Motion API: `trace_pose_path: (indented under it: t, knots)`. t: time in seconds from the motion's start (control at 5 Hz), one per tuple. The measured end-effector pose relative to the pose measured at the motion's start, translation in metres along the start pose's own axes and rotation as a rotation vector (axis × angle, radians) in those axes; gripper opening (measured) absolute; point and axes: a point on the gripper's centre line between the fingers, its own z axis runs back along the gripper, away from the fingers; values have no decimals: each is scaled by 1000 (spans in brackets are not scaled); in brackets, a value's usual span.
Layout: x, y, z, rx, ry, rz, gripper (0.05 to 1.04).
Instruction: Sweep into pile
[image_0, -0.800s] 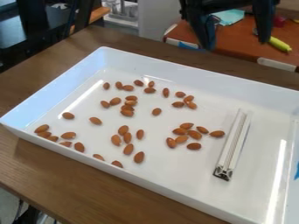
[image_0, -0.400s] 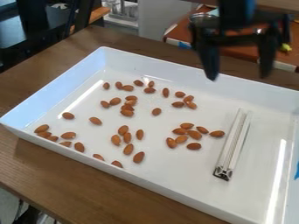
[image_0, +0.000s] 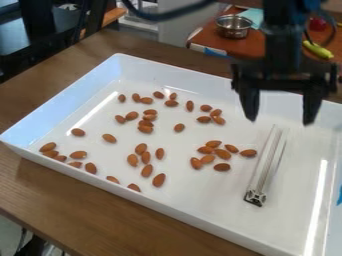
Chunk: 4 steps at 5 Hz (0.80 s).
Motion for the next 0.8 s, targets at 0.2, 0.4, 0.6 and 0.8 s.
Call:
trace_pose_path:
  t: [0.2, 0.4, 0.6, 0.8]
  knots:
    - [-12, -5, -21, 33, -13, -5, 999]
    - [-19, -6, -38, 55, -17, -7, 999]
    - [-26, -8, -49, 77, -33, -19, 998]
    - [-29, -10, -60, 96, -38, -24, 950]
